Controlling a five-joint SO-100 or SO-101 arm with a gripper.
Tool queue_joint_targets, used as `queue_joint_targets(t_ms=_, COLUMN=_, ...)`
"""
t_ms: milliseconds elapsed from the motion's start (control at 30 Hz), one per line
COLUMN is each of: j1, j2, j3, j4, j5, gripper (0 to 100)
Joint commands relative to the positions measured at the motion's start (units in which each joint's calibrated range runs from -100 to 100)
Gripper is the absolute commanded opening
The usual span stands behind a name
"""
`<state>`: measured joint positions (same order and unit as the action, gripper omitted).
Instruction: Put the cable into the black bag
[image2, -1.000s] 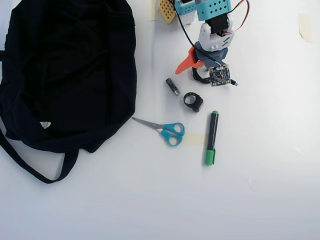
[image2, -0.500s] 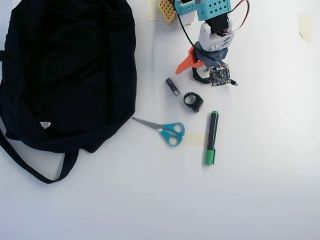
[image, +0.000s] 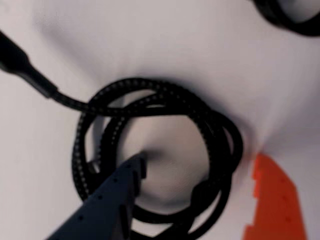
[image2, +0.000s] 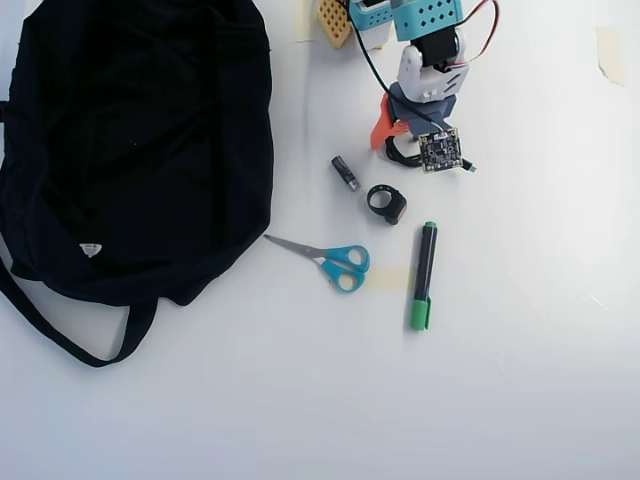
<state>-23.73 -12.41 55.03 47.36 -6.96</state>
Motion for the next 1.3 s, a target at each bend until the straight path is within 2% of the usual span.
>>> queue_joint_targets(t_ms=0, j1=0.32, j2=0.38, j3=0.31, j4=0.7, j5=-0.38, gripper=22)
queue_joint_targets(t_ms=233, j1=0.25, j2=0.38, j3=0.31, j4=0.7, j5=-0.38, gripper=16)
queue_joint_targets(t_ms=633, j1=0.02, j2=0.3, j3=0.31, j4=0.62, j5=-0.33, gripper=13)
queue_joint_targets(t_ms=933, j1=0.02, j2=0.3, j3=0.22, j4=0.44, j5=-0.28, gripper=3)
queue_joint_targets(t_ms=1267, j1=0.02, j2=0.21, j3=-0.13, j4=0.27, j5=-0.07, gripper=2)
